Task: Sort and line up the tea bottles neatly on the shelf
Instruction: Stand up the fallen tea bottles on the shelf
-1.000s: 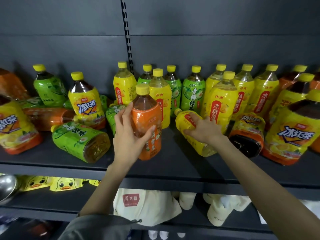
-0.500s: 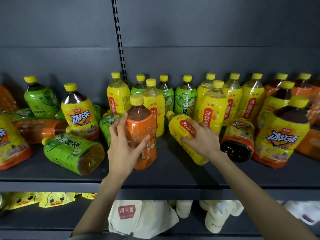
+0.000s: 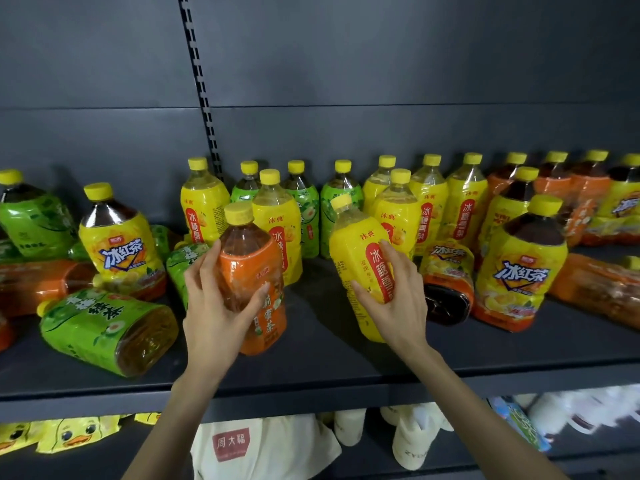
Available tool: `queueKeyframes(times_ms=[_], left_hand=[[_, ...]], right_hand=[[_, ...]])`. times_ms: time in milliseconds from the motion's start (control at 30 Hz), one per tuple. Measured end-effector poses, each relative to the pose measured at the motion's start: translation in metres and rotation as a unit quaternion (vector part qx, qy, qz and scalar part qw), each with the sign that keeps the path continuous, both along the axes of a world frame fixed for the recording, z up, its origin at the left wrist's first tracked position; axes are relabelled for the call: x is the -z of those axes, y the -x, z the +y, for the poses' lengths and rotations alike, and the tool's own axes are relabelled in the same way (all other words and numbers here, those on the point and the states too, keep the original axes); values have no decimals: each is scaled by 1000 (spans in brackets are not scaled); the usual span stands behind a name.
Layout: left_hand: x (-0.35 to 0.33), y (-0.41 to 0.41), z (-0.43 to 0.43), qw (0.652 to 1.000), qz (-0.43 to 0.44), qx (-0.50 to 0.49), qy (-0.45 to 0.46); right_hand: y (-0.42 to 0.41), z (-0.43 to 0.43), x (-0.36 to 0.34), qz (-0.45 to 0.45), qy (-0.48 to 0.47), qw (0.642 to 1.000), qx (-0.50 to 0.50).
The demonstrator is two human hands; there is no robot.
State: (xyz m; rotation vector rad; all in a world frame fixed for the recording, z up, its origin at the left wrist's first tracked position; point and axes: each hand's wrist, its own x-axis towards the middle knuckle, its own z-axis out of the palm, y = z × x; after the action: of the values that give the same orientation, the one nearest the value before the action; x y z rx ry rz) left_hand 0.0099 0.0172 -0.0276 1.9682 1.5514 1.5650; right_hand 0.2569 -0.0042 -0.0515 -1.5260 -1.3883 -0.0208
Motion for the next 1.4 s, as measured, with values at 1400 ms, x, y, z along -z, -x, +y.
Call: queueKeyframes(times_ms=[1400], left_hand=[[-9, -133, -21, 975, 36, 219, 24]], right_hand=[[-87, -33, -4, -97, 191, 972, 96]])
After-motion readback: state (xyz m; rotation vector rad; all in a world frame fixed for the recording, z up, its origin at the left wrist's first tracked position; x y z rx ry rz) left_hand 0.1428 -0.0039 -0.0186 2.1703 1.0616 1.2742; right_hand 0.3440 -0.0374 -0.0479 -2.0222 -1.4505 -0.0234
